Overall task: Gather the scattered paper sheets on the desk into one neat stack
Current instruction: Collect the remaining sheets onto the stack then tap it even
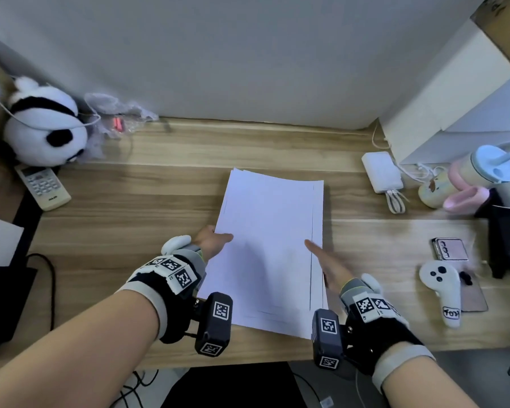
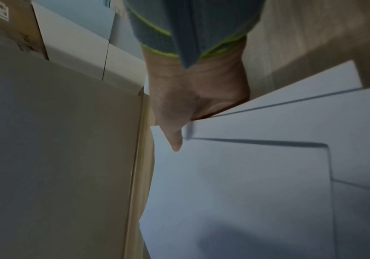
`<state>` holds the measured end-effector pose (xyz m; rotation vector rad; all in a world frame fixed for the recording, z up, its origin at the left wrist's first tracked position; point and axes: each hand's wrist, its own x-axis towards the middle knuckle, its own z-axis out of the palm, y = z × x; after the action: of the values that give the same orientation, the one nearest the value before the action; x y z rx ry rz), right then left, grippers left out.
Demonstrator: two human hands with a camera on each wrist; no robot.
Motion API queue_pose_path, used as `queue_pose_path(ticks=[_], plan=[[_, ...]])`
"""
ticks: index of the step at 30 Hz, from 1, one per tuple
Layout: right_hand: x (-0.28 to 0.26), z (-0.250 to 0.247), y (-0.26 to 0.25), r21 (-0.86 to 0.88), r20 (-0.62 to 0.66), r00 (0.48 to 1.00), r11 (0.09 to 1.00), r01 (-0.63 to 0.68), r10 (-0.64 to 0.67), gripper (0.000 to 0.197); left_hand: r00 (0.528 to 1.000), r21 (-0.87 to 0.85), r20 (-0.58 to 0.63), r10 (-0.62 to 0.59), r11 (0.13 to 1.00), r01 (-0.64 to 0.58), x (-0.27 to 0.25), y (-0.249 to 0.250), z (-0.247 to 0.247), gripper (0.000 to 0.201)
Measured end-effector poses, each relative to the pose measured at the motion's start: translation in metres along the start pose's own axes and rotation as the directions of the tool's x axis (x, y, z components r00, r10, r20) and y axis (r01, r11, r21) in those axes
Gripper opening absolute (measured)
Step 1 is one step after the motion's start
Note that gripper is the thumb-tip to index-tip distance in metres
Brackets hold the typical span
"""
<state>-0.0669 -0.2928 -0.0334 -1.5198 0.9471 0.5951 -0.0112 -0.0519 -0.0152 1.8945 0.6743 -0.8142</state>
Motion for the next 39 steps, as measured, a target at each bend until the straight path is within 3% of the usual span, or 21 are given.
queue_pose_path(ticks=[3, 5, 8, 11, 14, 18, 19, 22, 23, 25, 29, 39], plan=[[-0.003, 0.009, 0.002, -0.081, -0.065, 0.998, 0.997, 0.002, -0.007, 0.065, 0.998, 0.021, 0.027, -0.057, 0.998, 0.056, 0.001, 0.001, 0.0, 0.062], [-0.007, 0.013, 0.003, -0.071, -0.073, 0.997, 0.997, 0.03, -0.035, 0.041, 0.994, 0.014, 0.072, -0.088, 0.996, 0.087, 0.005, -0.002, 0.0, 0.062], [-0.012, 0.02, 0.005, -0.056, -0.045, 0.996, 0.996, 0.075, -0.078, 0.037, 0.973, 0.038, 0.195, -0.123, 0.992, 0.117, 0.003, -0.01, -0.003, 0.056], [-0.018, 0.022, 0.002, -0.024, -0.028, 0.993, 0.993, 0.116, -0.117, 0.036, 0.965, -0.006, 0.236, -0.117, 0.992, 0.122, 0.005, -0.021, -0.007, 0.064], [-0.024, 0.019, -0.012, 0.048, -0.013, 0.982, 0.981, 0.187, -0.187, 0.032, 0.982, -0.101, 0.185, -0.041, 0.993, 0.061, -0.001, -0.016, -0.012, 0.045], [-0.033, 0.015, -0.045, 0.142, -0.02, 0.942, 0.931, 0.335, -0.336, 0.065, 0.972, -0.392, 0.108, 0.208, 0.907, -0.15, -0.015, 0.013, -0.028, 0.039], [-0.036, 0.015, -0.054, 0.143, -0.027, 0.924, 0.914, 0.381, -0.381, 0.058, 0.961, -0.436, 0.09, 0.26, 0.878, -0.197, -0.017, 0.021, -0.031, 0.04], [-0.051, 0.013, -0.076, 0.169, -0.031, 0.864, 0.849, 0.501, -0.503, 0.008, 0.916, -0.491, 0.046, 0.399, 0.807, -0.327, -0.027, 0.038, -0.038, 0.04], [-0.054, 0.013, -0.08, 0.193, -0.022, 0.84, 0.822, 0.535, -0.542, 0.01, 0.907, -0.49, 0.022, 0.42, 0.795, -0.356, -0.028, 0.04, -0.039, 0.04], [-0.055, 0.014, -0.081, 0.202, 0.001, 0.803, 0.787, 0.583, -0.596, 0.02, 0.898, -0.465, -0.035, 0.44, 0.788, -0.404, -0.032, 0.039, -0.038, 0.033], [-0.051, 0.016, -0.075, 0.179, 0.005, 0.781, 0.769, 0.614, -0.625, 0.026, 0.883, -0.389, -0.082, 0.462, 0.801, -0.456, -0.032, 0.032, -0.037, 0.027], [-0.046, 0.023, -0.074, 0.267, -0.033, 0.79, 0.756, 0.597, -0.612, 0.022, 0.892, -0.412, -0.105, 0.439, 0.797, -0.441, -0.024, 0.035, -0.033, 0.031]])
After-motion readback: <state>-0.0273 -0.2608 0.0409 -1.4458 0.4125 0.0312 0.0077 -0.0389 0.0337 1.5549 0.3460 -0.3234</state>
